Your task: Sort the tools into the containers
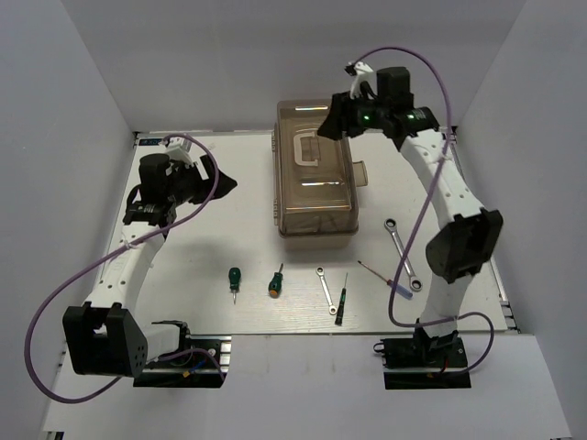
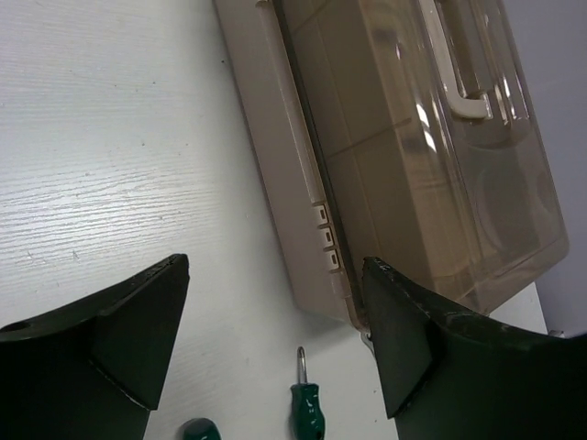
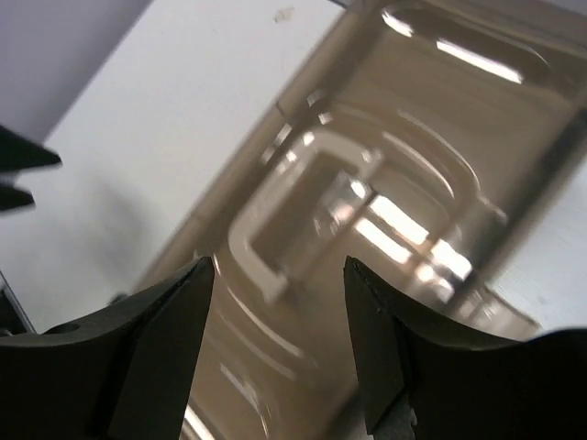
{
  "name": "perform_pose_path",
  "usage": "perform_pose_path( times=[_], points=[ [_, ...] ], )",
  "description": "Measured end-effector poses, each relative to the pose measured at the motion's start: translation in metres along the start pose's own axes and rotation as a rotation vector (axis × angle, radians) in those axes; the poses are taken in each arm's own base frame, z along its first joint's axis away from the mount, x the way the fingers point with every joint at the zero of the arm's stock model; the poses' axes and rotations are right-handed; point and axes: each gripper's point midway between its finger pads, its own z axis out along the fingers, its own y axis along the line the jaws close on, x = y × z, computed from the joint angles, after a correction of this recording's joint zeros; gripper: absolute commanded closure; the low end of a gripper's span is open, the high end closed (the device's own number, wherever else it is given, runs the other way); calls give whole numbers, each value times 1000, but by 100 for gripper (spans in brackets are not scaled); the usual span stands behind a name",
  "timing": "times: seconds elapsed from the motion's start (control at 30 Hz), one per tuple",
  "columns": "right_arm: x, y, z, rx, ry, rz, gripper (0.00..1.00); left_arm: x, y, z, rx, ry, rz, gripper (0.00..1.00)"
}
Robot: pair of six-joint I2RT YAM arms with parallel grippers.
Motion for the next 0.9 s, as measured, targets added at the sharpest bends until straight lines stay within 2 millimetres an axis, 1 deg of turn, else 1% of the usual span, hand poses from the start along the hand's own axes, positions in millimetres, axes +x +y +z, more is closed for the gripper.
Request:
perform_pose_path(
  times=[0.07,0.17,0.3,0.33,0.4,0.47,0.57,0.73,0.9],
  points=[
    [-7,8,25,-10,-5,35,35,1,0,0,1,4,-2,14],
    [-11,22,51,-7,-12,68,35,1,1,2,-3,12,-6,14],
    [-3,36,71,40,1,111,35,2,2,1,-14,20,-17,14],
    [-1,40,74,53,3,119,37,3,3,1,-18,21,-21,14],
    [1,46,79,78,3,137,37,3,4,1,-23,21,-28,14],
    [2,47,82,107,-1,152,38,3,4,1,-24,21,-33,14],
    [3,45,84,153,-11,176,38,3,4,3,-25,23,-39,14],
    [3,39,85,218,-24,201,41,7,8,8,-30,37,-54,14],
    [11,36,87,248,-15,250,44,6,8,9,-28,34,-55,14]
  ],
)
